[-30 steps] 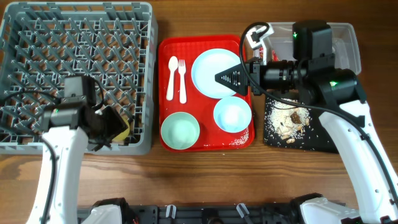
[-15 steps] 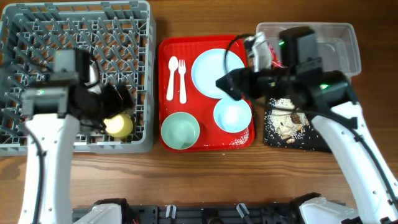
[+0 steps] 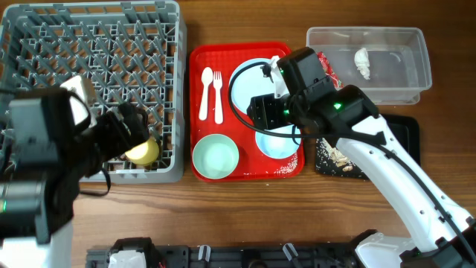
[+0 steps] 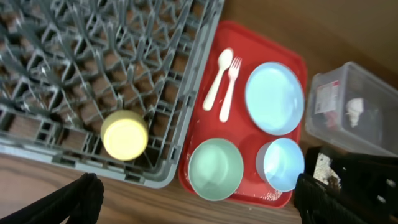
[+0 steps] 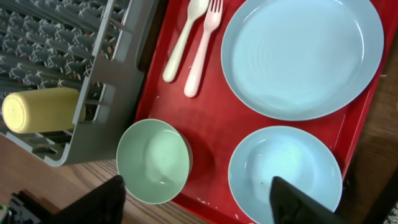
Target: Sort waste into correct bins and load items into the dishwasher rack
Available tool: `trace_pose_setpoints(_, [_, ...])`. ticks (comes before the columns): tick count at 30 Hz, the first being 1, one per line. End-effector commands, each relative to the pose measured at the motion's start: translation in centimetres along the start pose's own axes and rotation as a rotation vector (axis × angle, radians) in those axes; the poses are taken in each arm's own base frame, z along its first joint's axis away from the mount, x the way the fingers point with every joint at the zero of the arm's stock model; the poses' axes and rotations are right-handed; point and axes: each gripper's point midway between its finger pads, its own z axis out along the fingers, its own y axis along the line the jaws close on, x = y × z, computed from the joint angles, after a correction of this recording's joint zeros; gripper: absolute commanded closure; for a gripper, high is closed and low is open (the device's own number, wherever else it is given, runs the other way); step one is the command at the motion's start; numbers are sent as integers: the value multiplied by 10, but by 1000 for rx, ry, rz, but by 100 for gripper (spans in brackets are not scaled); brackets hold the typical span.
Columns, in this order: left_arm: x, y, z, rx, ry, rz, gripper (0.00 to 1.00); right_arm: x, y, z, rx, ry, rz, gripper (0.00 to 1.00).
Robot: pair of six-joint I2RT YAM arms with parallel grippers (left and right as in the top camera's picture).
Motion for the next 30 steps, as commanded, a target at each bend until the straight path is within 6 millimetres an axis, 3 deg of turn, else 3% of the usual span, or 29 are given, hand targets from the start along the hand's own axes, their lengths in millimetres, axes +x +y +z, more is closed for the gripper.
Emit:
trace_pose_setpoints(1, [-6,-3,-21,18,-90,63,0,-2,-1,2,17,-8,2,20])
trace_pose_setpoints(16, [1,0,-24,12,-75,53,0,-2,-1,2,18,-8,-4,13])
trace_pose_setpoints(18, [2,0,-24,11,-71,53,0,-2,-1,2,18,-8,-1,0])
trace_pose_setpoints(28, [2,0,-24,10,-71,53,0,-1,-2,2,20,-3,51,0])
trace_pose_setpoints(30, [2,0,-24,10,-71,53,0,7,-11,0,55,25,56,0])
